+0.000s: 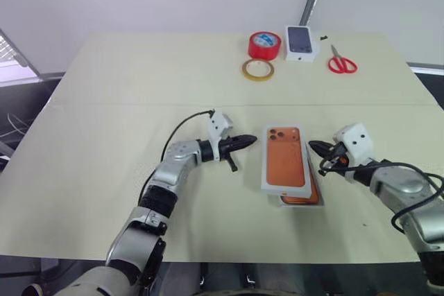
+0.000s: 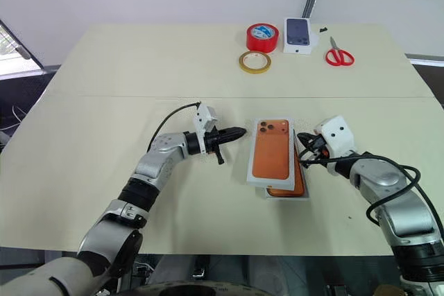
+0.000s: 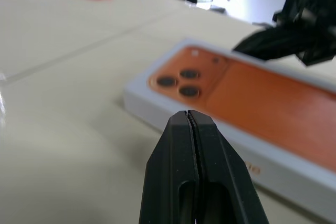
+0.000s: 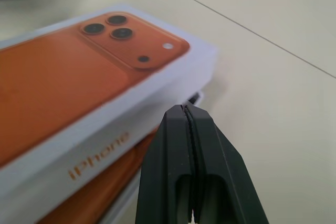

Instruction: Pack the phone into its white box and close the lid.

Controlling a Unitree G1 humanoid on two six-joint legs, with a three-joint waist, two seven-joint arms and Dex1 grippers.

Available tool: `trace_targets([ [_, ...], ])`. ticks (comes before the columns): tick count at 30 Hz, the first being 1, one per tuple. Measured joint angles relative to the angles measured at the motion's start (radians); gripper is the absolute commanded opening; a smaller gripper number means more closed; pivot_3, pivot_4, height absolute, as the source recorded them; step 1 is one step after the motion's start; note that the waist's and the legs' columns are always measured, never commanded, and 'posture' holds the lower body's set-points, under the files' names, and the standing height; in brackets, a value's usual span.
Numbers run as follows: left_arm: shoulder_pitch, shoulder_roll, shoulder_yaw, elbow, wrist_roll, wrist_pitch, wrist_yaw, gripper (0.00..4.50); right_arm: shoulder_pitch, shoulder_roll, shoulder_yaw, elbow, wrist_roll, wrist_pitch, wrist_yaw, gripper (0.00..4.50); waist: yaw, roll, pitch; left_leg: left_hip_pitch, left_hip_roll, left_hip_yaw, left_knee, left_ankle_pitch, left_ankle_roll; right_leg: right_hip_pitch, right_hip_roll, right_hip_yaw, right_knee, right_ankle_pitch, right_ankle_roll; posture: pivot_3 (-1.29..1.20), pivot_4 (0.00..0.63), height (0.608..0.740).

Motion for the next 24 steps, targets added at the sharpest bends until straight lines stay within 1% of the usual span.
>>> trace_targets([
  [5, 0.002, -0.009, -0.041, 0.016, 0.033, 0.004, -0.013, 0.0, -0.008, 0.011, 0.0, 0.001, -0.048, -0.002, 0.016, 0.04, -0.002, 0.0, 0.0, 0.0, 0.0, 0.0, 0.0, 0.0, 0.0, 0.0, 0.0, 0.0, 0.0, 0.0, 0.0, 0.0, 0.15, 0.74],
  [13, -0.002, -0.044, -0.039, 0.017, 0.031, 0.047, -0.022, 0.0, -0.005, 0.031, -0.016, -0.001, -0.077, 0.0, 0.032, 0.04, -0.002, 0.0, 0.0, 0.0, 0.0, 0.0, 0.0, 0.0, 0.0, 0.0, 0.0, 0.0, 0.0, 0.0, 0.0, 0.0, 0.15, 0.74],
  [24, 0.008, -0.055, -0.051, -0.045, 0.031, 0.065, -0.054, 0.0, 0.075, 0.03, -0.06, -0.03, -0.1, 0.002, 0.084, 0.04, -0.002, 0.0, 0.0, 0.0, 0.0, 0.0, 0.0, 0.0, 0.0, 0.0, -0.001, 0.0, 0.001, 0.0, 0.0, 0.0, 0.15, 0.74],
])
